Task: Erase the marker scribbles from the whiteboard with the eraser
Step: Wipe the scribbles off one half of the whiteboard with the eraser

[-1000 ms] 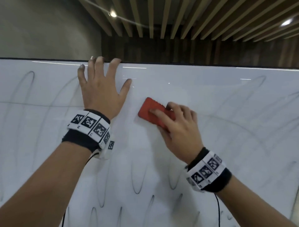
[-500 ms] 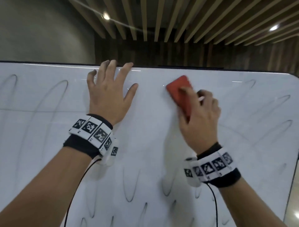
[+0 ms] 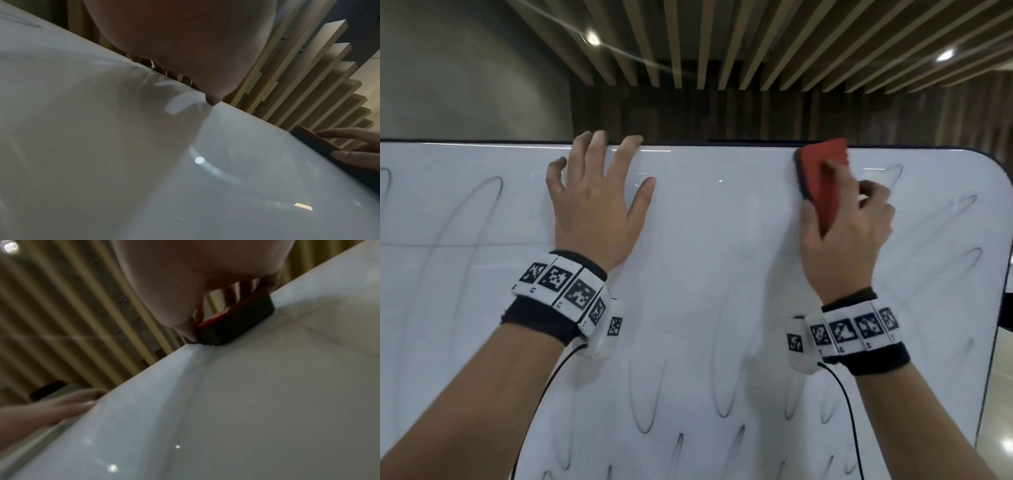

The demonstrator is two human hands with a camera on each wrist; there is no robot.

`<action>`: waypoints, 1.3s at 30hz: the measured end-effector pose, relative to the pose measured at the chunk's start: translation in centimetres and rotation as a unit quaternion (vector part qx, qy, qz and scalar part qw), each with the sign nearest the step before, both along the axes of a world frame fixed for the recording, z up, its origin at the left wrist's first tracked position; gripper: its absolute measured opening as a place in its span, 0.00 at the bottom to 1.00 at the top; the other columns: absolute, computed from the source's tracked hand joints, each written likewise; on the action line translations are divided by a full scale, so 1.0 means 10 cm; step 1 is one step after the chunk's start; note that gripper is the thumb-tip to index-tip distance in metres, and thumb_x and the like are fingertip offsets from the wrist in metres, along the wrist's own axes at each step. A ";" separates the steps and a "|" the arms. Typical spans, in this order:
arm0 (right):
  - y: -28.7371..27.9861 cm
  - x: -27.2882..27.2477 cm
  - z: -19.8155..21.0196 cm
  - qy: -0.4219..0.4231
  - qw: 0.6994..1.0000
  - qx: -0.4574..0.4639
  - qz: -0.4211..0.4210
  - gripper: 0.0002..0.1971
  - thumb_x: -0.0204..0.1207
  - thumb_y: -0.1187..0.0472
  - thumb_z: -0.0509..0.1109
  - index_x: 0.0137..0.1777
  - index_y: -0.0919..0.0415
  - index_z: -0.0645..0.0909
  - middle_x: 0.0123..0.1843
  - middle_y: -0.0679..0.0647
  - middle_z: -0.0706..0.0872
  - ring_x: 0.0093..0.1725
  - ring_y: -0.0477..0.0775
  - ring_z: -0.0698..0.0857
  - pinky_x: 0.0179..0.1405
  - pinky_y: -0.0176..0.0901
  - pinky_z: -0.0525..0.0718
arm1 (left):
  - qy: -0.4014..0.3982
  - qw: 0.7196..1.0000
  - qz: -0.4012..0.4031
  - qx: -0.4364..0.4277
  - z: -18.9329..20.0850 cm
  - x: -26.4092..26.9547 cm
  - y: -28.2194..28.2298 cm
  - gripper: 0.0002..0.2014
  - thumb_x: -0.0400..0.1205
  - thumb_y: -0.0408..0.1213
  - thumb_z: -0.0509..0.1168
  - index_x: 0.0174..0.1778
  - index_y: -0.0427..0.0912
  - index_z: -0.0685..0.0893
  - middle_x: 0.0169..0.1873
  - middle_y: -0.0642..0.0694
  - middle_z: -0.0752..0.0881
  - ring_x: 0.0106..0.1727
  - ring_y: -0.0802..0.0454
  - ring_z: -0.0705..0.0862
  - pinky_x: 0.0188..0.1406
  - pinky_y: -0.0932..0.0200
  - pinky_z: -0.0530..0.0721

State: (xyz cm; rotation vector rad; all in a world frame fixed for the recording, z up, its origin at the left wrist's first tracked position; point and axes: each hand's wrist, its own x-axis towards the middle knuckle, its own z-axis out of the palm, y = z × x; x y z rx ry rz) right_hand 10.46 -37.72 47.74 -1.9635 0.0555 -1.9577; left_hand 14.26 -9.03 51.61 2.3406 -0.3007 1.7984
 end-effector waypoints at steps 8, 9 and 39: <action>0.66 -0.11 -1.13 0.112 0.929 -0.352 0.021 0.26 0.75 0.60 0.77 0.73 0.46 0.79 0.66 0.62 0.81 0.58 0.67 0.80 0.56 0.59 0.76 | 0.008 1.000 -0.020 -0.021 0.00 -0.02 -0.02 0.25 0.89 0.57 0.53 0.82 0.55 0.66 0.79 0.45 0.71 0.86 0.43 0.64 0.81 0.33 0.61; 0.52 -0.12 -1.02 0.110 0.938 -0.328 0.026 0.25 0.76 0.59 0.77 0.73 0.46 0.80 0.66 0.62 0.81 0.58 0.67 0.80 0.57 0.59 0.76 | 0.009 0.999 -0.024 -0.031 0.00 -0.03 -0.05 0.25 0.89 0.57 0.53 0.81 0.54 0.67 0.79 0.44 0.71 0.86 0.43 0.64 0.81 0.33 0.60; -0.67 -0.20 0.08 0.025 0.998 0.044 0.034 0.29 0.78 0.52 0.71 0.80 0.46 0.77 0.69 0.63 0.76 0.61 0.67 0.77 0.64 0.60 0.76 | 0.014 0.997 -0.059 0.041 0.05 -0.16 -1.03 0.26 0.89 0.49 0.55 0.85 0.55 0.65 0.80 0.41 0.71 0.84 0.39 0.65 0.81 0.34 0.61</action>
